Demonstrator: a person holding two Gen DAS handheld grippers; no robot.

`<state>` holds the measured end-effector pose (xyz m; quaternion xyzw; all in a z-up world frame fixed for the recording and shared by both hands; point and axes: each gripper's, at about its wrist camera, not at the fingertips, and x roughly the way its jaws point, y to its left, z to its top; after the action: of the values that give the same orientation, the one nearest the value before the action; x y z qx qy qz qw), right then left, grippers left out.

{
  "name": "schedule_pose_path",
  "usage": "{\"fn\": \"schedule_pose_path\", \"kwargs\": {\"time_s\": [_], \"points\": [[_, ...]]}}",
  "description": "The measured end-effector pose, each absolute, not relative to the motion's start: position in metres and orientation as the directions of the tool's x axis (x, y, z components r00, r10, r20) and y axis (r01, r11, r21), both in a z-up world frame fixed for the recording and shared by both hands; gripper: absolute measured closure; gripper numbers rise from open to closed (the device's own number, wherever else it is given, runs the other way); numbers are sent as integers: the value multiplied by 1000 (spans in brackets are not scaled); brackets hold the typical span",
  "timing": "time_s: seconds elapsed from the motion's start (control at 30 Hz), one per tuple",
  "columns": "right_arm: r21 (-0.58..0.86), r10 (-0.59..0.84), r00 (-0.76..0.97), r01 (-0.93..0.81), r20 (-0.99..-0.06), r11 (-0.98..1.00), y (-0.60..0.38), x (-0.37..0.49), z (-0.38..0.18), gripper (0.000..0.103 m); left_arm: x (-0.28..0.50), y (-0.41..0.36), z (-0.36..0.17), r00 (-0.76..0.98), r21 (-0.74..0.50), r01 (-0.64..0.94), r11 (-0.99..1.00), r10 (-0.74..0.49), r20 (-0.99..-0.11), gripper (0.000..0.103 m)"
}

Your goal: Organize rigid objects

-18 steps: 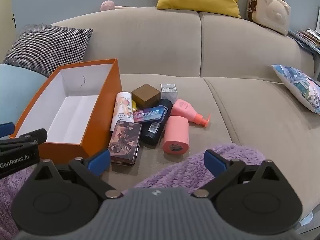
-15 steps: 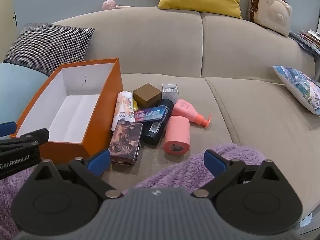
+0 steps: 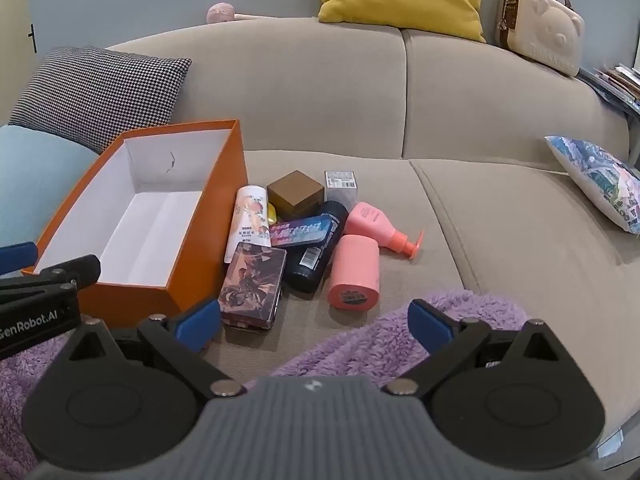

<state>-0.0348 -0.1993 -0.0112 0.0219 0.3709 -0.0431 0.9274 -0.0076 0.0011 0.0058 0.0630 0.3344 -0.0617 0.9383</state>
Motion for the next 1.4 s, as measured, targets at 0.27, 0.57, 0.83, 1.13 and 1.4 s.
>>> {"fn": "schedule_pose_path", "kwargs": {"time_s": [0.27,0.57,0.83,1.13,1.4], "points": [[0,-59,722,82,-690,997,-197,-36,-11,3,-8,0,6,768,72,159,985,-78,-636,22],[-16,-61,722,69,-690,997,-193,-35,-11,3,-7,2,4,765,62,154,986,-79,-639,22],[-16,-59,723,67,-688,998,-192,-34,-12,3,-5,6,2,758,56,146,988,-76,-648,21],[-17,-58,723,65,-689,998,-191,-35,-14,3,-3,8,1,750,51,150,987,-80,-657,21],[-19,-50,719,52,-693,998,-189,-34,-16,3,-2,9,-1,742,47,142,989,-75,-666,20]]}}
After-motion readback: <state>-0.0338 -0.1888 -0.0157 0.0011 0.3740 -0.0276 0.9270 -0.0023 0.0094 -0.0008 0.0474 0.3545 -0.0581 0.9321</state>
